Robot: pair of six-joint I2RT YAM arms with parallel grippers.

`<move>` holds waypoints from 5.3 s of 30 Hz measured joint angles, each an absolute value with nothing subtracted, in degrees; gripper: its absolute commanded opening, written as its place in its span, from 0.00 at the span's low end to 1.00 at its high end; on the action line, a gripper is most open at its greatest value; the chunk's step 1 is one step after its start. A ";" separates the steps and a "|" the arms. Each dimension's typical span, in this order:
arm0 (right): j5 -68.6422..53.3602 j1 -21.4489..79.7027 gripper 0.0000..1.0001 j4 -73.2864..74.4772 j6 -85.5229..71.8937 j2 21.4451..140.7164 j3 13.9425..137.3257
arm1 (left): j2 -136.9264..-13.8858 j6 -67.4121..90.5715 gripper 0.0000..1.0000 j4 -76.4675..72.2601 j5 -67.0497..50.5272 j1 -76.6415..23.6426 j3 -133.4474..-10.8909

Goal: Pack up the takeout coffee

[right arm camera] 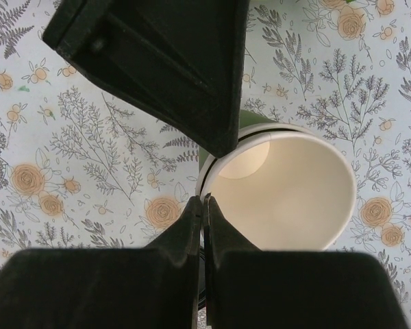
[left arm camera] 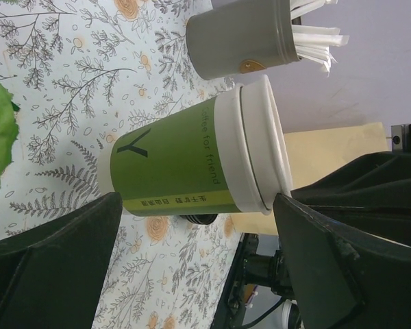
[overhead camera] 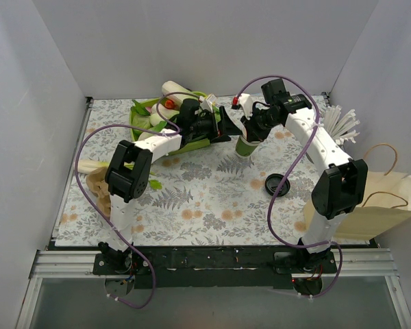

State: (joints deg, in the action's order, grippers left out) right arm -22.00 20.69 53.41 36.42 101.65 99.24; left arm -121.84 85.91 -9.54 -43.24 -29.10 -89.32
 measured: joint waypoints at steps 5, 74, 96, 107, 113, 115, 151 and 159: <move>-21.98 20.69 0.01 53.49 36.32 101.80 99.55 | -123.26 86.28 0.93 -9.74 -43.00 -29.10 -89.67; -14.50 21.85 0.01 34.76 31.16 95.02 87.39 | -116.75 79.59 0.88 -5.48 -39.46 -27.66 -83.88; -11.75 20.99 0.01 32.64 12.53 92.14 81.49 | -112.38 90.94 0.83 -25.41 -37.80 -33.61 -70.85; -17.52 20.58 0.01 31.81 10.13 92.40 82.39 | -115.59 97.43 0.84 -27.55 -34.81 -33.50 -71.37; -18.20 20.58 0.01 31.48 9.37 92.99 83.50 | -117.36 99.39 0.84 -27.57 -34.20 -33.50 -72.05; -18.17 20.58 0.01 31.40 9.26 93.06 83.59 | -117.47 99.96 0.85 -28.12 -34.20 -33.50 -72.07; -18.41 19.75 0.01 33.28 4.27 96.18 88.66 | -120.70 109.36 0.93 -34.24 -33.74 -33.50 -73.63; -17.19 20.25 0.01 32.93 4.89 96.18 87.59 | -121.32 111.92 0.93 -32.03 -32.51 -33.76 -73.52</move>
